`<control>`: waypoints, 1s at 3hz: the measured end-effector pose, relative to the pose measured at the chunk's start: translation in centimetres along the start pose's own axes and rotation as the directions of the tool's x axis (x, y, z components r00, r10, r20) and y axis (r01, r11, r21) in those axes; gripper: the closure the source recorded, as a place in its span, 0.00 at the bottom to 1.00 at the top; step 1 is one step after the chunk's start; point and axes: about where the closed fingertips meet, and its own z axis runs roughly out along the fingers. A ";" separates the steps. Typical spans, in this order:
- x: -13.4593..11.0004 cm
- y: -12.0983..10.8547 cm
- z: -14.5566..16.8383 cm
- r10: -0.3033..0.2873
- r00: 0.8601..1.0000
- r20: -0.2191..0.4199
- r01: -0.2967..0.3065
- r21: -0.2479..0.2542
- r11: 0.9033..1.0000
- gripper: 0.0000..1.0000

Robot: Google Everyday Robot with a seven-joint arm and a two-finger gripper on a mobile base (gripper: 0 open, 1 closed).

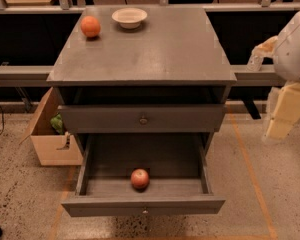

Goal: Pick apple from middle drawer and place on counter

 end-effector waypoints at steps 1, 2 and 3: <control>-1.3 2.4 8.5 -0.223 0.974 0.025 0.225 -0.070 0.972 0.00; -3.3 4.6 15.3 -0.457 0.888 0.046 0.459 -0.072 0.885 0.00; -5.5 7.2 20.7 -0.679 0.731 0.065 0.681 -0.024 0.731 0.00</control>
Offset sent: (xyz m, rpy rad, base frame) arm 0.0219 0.1101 -0.2450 -0.2740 -0.1192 1.1232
